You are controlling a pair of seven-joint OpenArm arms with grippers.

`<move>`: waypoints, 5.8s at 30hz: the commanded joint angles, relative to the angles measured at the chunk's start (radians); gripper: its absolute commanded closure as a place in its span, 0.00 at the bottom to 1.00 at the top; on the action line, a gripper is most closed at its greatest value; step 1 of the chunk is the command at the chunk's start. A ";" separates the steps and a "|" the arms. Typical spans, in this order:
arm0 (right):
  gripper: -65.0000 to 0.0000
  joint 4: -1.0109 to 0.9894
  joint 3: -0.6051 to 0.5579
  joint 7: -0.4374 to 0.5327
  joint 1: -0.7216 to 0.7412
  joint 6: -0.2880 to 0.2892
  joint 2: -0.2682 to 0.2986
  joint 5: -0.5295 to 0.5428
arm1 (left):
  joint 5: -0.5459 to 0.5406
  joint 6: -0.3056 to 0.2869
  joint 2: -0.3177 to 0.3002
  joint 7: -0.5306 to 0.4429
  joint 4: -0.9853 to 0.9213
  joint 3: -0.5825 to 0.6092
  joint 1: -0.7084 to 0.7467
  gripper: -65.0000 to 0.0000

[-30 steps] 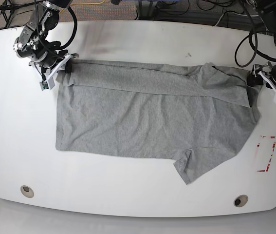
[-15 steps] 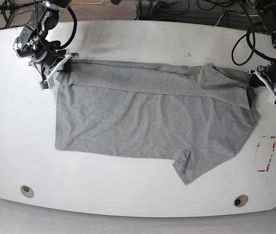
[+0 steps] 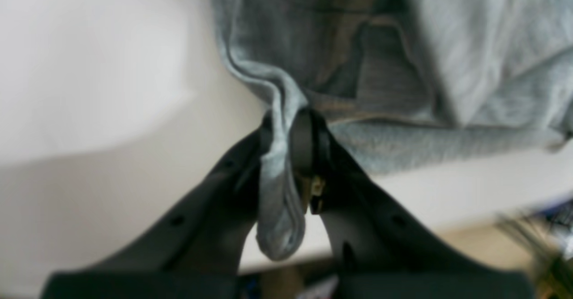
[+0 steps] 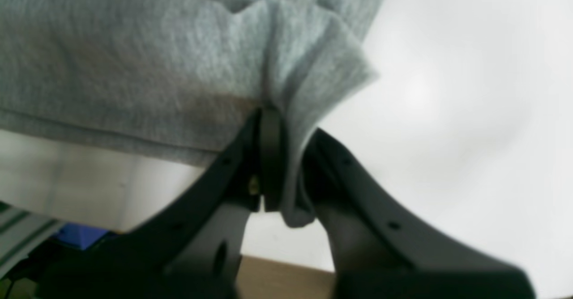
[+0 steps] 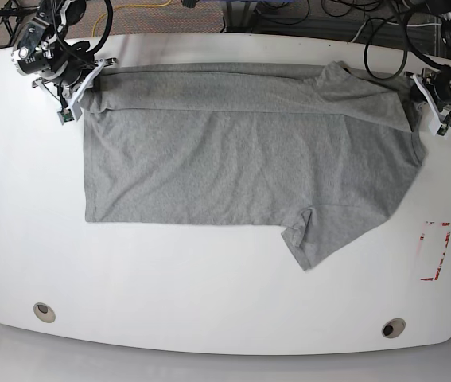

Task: Fold the T-shirt properly
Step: 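Pull the held edge taut with both grippers, then release, then move both grippers to the shirt's hem edge and grasp it, then lift the hem with both grippers and fold it over onto the collar edge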

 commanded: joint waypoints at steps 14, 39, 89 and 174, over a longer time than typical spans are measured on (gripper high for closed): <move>1.00 0.055 0.005 0.002 -0.084 0.001 0.058 -0.003 | 0.024 0.007 -0.022 0.012 0.188 -0.012 0.127 1.00; 0.08 0.145 0.008 0.001 -0.040 0.001 0.074 0.068 | -0.019 0.007 -0.022 0.203 0.384 -0.083 0.006 0.41; 0.09 -0.861 -0.150 0.509 0.655 0.001 0.137 -0.089 | 0.202 0.007 0.071 0.135 0.082 -0.069 -0.496 0.41; 0.98 -0.705 -0.167 0.415 0.648 0.001 0.136 -0.089 | 0.196 0.007 0.123 -0.243 -0.664 0.193 -0.760 1.00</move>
